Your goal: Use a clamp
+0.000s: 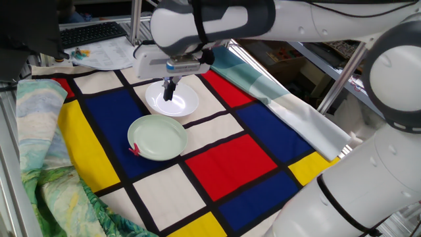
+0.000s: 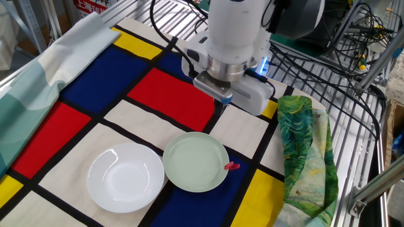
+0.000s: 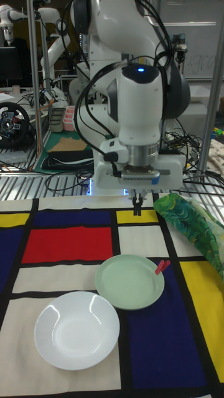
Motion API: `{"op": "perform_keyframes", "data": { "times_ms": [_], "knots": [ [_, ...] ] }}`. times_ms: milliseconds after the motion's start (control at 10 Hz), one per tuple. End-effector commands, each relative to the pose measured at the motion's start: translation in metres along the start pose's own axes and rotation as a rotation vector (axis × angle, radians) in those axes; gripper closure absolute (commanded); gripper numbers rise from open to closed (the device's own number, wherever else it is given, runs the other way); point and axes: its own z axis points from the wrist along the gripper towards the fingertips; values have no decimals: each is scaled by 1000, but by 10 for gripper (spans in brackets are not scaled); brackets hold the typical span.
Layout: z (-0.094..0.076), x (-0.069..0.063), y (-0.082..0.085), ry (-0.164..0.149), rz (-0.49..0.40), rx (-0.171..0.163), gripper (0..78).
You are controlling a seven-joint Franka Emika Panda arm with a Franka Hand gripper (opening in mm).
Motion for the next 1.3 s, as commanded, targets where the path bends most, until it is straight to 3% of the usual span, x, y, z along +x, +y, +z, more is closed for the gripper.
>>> {"op": "perform_keyframes", "data": {
  "times_ms": [100, 300, 600, 800, 1300],
  "knots": [
    [-1, 0, 0, -98, -56, -5, 776],
    [-1, 0, 0, -75, -46, 10, 776],
    [-1, 0, 0, -39, -71, -12, 776],
    [-1, 0, 0, -45, -74, -14, 776],
    [-1, 0, 0, -20, -150, 2, 776]
  ]
}}
